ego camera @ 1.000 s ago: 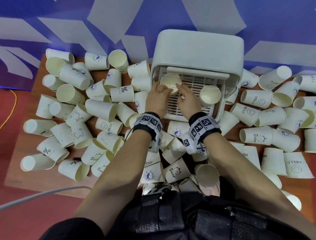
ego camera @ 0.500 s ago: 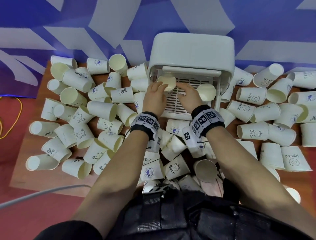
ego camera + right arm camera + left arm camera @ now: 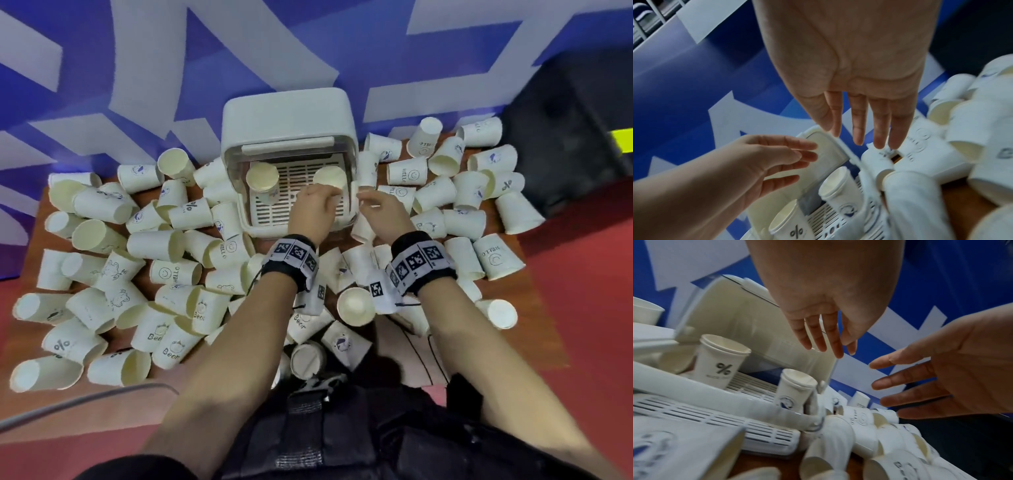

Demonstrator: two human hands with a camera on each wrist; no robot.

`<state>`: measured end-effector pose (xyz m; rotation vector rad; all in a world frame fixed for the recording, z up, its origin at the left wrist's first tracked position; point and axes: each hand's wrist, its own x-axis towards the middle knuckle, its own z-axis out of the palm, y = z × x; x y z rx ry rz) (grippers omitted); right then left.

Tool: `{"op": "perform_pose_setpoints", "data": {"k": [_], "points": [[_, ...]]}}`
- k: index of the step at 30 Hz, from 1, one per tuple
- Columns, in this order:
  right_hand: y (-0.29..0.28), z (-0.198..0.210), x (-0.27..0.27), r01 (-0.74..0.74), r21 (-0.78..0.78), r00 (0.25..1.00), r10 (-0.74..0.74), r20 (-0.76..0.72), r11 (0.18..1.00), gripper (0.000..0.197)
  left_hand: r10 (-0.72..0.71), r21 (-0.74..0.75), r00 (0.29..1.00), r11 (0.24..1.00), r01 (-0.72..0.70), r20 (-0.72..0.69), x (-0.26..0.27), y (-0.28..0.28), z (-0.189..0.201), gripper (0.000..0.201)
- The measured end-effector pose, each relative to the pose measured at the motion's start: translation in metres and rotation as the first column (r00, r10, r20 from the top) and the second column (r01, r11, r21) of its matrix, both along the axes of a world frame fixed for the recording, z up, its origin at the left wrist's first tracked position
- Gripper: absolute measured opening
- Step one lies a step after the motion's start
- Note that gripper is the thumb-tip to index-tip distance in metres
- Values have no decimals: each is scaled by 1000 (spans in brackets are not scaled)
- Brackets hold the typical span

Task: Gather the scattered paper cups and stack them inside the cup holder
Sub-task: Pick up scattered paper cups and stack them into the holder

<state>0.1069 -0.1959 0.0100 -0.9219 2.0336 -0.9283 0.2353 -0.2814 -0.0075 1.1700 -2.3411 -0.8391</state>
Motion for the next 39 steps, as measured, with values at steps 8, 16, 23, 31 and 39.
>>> {"op": "perform_pose_setpoints", "data": {"k": [8, 16, 23, 31, 39], "points": [[72, 3, -85, 230, 9, 973, -230, -3, 973, 32, -133, 79, 991, 988, 132, 10, -88, 54, 4, 32], [117, 1, -182, 329, 76, 944, -330, -6, 941, 32, -203, 203, 979, 958, 203, -17, -180, 98, 8, 30], [139, -8, -256, 377, 139, 924, -361, -123, 916, 34, -275, 306, 961, 919, 250, 40, -250, 127, -5, 29], [171, -36, -306, 344, 214, 936, -318, -147, 914, 36, -308, 414, 944, 880, 235, 119, -319, 148, -20, 41], [186, -63, -320, 235, 309, 971, -214, -103, 921, 41, -416, 517, 856, 828, 217, 306, -366, 160, -61, 68]]}}
